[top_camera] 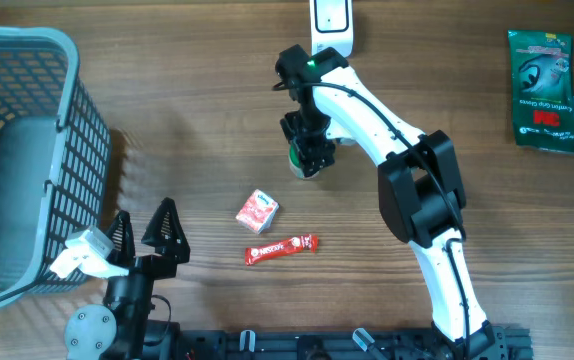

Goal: Scan the item barcode
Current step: 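Lift the jar and rotate it in front of the scanner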

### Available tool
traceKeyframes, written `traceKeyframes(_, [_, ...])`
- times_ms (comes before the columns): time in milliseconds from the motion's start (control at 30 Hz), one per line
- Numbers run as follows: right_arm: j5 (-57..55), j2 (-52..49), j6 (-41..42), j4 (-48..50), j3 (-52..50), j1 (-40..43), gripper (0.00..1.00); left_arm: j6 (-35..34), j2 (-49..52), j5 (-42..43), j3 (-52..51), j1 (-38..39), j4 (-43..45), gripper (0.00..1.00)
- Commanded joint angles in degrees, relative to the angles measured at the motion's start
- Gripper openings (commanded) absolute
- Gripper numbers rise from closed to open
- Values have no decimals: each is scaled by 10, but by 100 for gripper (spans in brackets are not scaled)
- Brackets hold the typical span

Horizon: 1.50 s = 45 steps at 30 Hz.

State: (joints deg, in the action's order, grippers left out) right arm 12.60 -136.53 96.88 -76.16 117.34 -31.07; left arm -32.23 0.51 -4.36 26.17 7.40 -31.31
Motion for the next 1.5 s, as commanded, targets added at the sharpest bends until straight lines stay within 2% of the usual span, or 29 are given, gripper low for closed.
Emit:
traceKeyframes(0, [-63, -7, -155, -24, -3, 4, 65, 4, -2, 7, -3, 3, 1, 100])
traceKeyframes(67, [-89, -7, -268, -35, -3, 4, 61, 4, -2, 7, -3, 3, 1, 100])
traceKeyframes(167, [-119, -7, -523, -25, -2, 4, 63, 4, -2, 7, -3, 3, 1, 100])
traceKeyframes(233, [-140, -7, -730, -30, -2, -2, 63, 4, -2, 7, -3, 3, 1, 100])
traceKeyframes(300, [-143, -7, -840, -33, -2, -12, 63, 4, -2, 7, -3, 3, 1, 100])
traceKeyframes(367, [-143, -7, -895, -26, -2, -21, 79, 4, -2, 7, -3, 3, 1, 100])
traceKeyframes(467, [-143, 1, -893, -37, -2, -25, 94, 4, -2, 7, -3, 3, 1, 100])
traceKeyframes(633, [-89, 89, -879, -53, -1, -25, 99, 4, -2, 7, -3, 3, 1, 100])
traceKeyframes(700, [-86, 148, -795, -49, 4, -25, 100, 4, -2, 7, -3, 3, 1, 100])
traceKeyframes(733, [-104, 203, -634, -48, 5, -19, 100, 4, -2, 7, -3, 3, 1, 100])
traceKeyframes(767, [-139, 238, -430, -70, 5, -9, 100, 4, -2, 7, -3, 3, 1, 100])
traceKeyframes(800, [-149, 250, -316, -90, 5, -5, 100, 4, -2, 7, -3, 3, 1, 100])
traceKeyframes(867, [-150, 262, -112, -118, 4, 3, 100, 4, -2, 7, -3, 3, 1, 100])
traceKeyframes(933, [-125, 260, -1, -103, 1, 12, 100, 4, -2, 7, -3, 3, 1, 100])
traceKeyframes(1000, [-74, 249, 25, -55, -20, 15, 100, 4, -2, 7, -3, 3, 1, 100])
traceKeyframes(1133, [-58, 206, 98, -7, -55, 14, 99, 4, -2, 7, -3, 3, 1, 100])
traceKeyframes(1333, [7, 133, 71, -3, -56, 14, 99, 4, -2, 7, -3, 3, 1, 100])
traceKeyframes(1467, [5, 107, 63, -4, -57, 15, 99, 4, -2, 7, -3, 3, 1, 100])
